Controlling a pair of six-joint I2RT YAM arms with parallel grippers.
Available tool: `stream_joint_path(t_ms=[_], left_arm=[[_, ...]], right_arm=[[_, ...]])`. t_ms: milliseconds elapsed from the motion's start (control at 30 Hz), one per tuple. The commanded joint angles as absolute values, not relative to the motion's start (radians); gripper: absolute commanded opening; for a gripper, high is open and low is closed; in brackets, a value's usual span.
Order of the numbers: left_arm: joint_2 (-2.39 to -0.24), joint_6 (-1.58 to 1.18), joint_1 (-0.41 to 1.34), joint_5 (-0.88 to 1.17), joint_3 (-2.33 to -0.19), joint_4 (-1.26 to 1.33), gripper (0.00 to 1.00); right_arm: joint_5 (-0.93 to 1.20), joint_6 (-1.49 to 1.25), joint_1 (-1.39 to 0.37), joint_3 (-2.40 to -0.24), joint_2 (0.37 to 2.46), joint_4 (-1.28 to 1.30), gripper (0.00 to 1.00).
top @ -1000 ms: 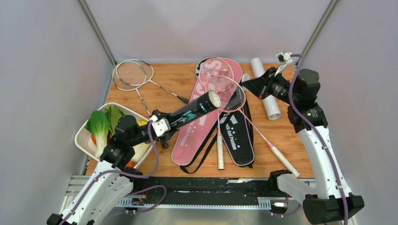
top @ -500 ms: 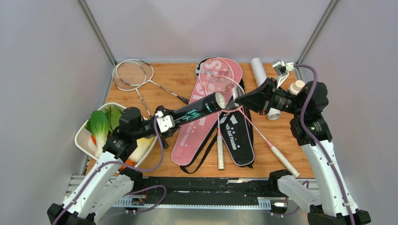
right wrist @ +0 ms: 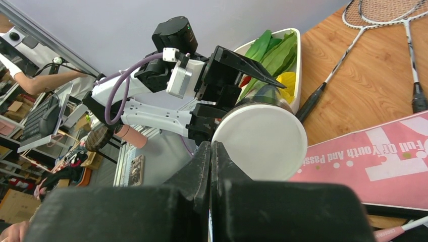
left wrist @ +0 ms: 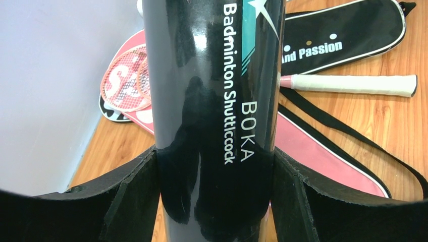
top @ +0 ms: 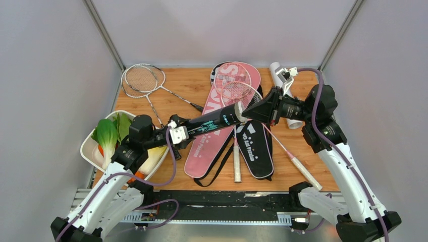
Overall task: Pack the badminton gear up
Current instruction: Close the lid on the shuttle tube.
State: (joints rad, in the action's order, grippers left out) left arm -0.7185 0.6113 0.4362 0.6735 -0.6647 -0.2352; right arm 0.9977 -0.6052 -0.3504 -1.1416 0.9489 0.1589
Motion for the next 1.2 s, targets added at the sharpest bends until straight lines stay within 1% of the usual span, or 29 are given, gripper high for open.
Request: stream_joint_path(t_ms=[0,300,733,933,1033,1167], left_arm=[[-0.706,0.660,0.440,0.717,-0.721,-0.188,0.02],[-0.699,0.666,0.440,0.726,-0.727,-0.193,0.02],[-0.682,0.691,0.440,0.753,-0.722,-0.185,0.02],[-0.636,0.746,0.439,0.822,-0.664,-0.106,0.02],[-0.604,0.740,0.439,0.846,-0.640,-0.035,0.02],[-0.597,0.728,0.440,0.886,-0.634,-0.007,0.02]], right_arm=[[0.961,-0.615,-0.394,-1.159,0.957,0.117,0.00],[0.929,-0.614,-0.424,-1.137,0.950,0.118,0.00],[0.950,-0.631,-0.424,-1.082,0.933,0.123,0.00],[1.004,-0.652,-0.425,-1.080,0.942,0.111,0.00],[1.034,-0.666,-0.425,-1.071,0.933,0.104,0.00],[1.064,-0.695,-0.428,-1.046,0.926,0.074,0.00]])
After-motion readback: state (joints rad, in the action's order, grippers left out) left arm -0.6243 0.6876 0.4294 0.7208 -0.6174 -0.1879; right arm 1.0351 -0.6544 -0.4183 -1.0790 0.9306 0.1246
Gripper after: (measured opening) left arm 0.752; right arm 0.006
